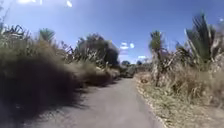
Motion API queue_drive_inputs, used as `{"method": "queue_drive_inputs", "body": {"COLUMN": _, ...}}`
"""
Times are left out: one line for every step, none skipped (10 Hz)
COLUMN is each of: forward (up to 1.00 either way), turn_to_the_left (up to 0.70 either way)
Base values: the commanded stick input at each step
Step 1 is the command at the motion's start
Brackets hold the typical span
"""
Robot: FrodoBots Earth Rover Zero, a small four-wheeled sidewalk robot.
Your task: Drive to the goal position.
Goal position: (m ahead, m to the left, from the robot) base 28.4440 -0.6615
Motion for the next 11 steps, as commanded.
{"method": "queue_drive_inputs", "body": {"forward": 1.0, "turn_to_the_left": 0.0}}
{"method": "queue_drive_inputs", "body": {"forward": 1.0, "turn_to_the_left": 0.0}}
{"method": "queue_drive_inputs", "body": {"forward": 1.0, "turn_to_the_left": 0.0}}
{"method": "queue_drive_inputs", "body": {"forward": 1.0, "turn_to_the_left": -0.04}}
{"method": "queue_drive_inputs", "body": {"forward": 1.0, "turn_to_the_left": -0.1}}
{"method": "queue_drive_inputs", "body": {"forward": 1.0, "turn_to_the_left": -0.17}}
{"method": "queue_drive_inputs", "body": {"forward": 1.0, "turn_to_the_left": -0.31}}
{"method": "queue_drive_inputs", "body": {"forward": 1.0, "turn_to_the_left": -0.17}}
{"method": "queue_drive_inputs", "body": {"forward": 1.0, "turn_to_the_left": -0.03}}
{"method": "queue_drive_inputs", "body": {"forward": 1.0, "turn_to_the_left": 0.0}}
{"method": "queue_drive_inputs", "body": {"forward": 1.0, "turn_to_the_left": 0.0}}
